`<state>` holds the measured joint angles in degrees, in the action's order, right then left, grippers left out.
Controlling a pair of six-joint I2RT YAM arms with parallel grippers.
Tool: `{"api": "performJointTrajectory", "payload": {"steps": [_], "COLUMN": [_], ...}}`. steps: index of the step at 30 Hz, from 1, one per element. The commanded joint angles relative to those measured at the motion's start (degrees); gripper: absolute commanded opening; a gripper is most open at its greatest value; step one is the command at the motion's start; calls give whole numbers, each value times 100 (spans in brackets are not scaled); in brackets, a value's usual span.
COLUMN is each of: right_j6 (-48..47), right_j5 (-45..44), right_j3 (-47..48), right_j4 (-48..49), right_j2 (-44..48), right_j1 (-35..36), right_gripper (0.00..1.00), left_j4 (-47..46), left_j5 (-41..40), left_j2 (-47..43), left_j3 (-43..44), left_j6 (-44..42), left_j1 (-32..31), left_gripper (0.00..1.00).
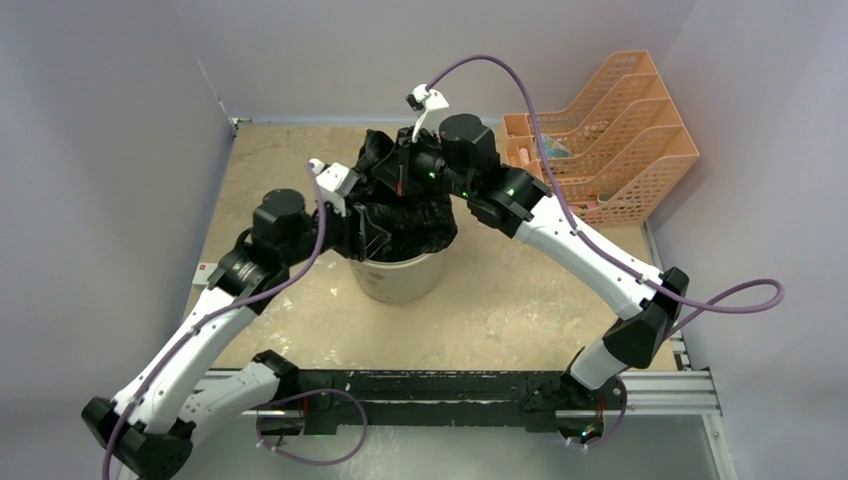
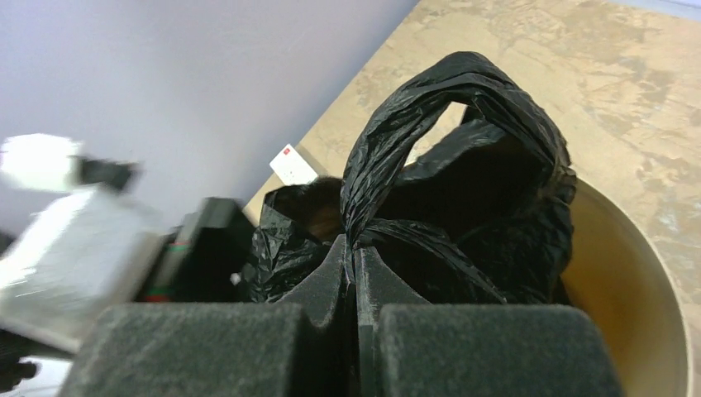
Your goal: Put the trash bags into the trash bin
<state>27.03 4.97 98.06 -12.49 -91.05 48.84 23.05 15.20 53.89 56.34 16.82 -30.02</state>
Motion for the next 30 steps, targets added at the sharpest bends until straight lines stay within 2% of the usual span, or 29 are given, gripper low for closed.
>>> {"api": "performJointTrajectory", "payload": {"steps": [1,4,8,15,19,24,30], "right_j6": [46,119,216,279,332,365,414], "right_j5": [-479,-585,-603,-535,-506,-525,-526], "right_j3": [10,11,12,94,63,13,6], "right_j4": [123,186,282,365,428,451,492], "right_j2": [243,215,201,175,197,243,252], "right_j1": [20,20,18,20,20,20,20], "right_gripper": [0,0,0,0,0,0,0], "left_j4": [-463,-385,-335,-1053,-1863,-2849,-3167], "left_j5": [934,1371,1575,1782,1785,1171,-128], "left_j2": [-752,-1028,-1327,-1568,-1453,-1275,-412], "left_j3": [74,-97,-321,-779,-1235,-1552,-1173], "left_j6": [94,192,412,1171,1668,1994,1481], "left_j1": [23,23,23,15,1,-402,-1686], "left_gripper": [56,58,59,59,59,59,59]}}
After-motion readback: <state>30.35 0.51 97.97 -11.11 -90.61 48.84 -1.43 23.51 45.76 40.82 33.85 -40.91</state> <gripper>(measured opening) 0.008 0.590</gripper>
